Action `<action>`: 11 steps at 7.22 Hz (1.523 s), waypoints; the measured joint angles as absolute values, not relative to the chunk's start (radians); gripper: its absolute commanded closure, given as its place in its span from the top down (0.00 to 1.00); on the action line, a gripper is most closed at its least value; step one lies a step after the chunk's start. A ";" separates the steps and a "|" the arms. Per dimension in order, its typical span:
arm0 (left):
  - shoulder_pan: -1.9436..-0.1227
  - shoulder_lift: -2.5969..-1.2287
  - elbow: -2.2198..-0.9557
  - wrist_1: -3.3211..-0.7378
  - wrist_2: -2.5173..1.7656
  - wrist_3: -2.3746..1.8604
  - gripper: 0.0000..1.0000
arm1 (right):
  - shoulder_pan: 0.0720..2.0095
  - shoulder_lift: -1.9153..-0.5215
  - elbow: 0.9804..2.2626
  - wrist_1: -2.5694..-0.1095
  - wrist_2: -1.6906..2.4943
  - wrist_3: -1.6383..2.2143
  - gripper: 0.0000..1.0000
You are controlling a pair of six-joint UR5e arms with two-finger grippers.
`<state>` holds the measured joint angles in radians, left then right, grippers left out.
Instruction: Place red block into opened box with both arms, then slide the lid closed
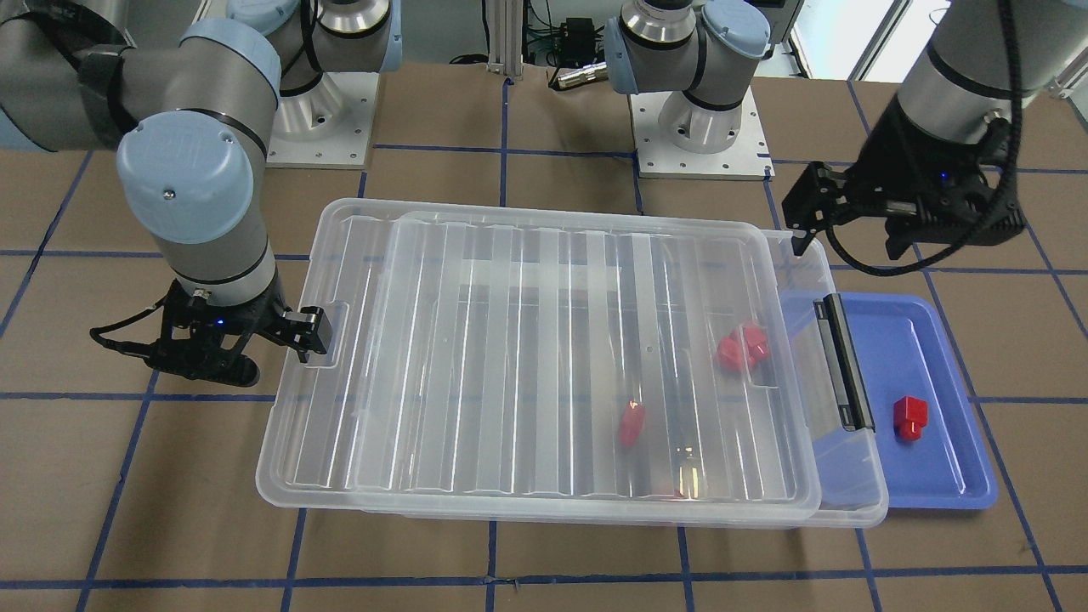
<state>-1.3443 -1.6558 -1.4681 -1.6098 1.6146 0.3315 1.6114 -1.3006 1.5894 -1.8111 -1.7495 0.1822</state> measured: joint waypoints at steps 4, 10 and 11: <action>-1.055 -1.713 -1.593 -1.428 1.568 0.776 1.00 | 1.546 -1.302 1.585 -1.810 -1.750 0.159 1.00; -0.948 -1.935 -1.688 -1.136 1.497 0.989 1.00 | 1.431 -1.304 1.581 -1.810 -1.750 0.097 1.00; -0.947 -1.973 -1.695 -1.084 1.498 0.987 1.00 | 1.412 -1.305 1.580 -1.811 -1.750 0.076 1.00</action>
<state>-0.9472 -1.9731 -1.6950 -1.0838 1.4975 0.9869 1.4120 -1.3048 1.5804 -1.8110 -1.7499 0.0757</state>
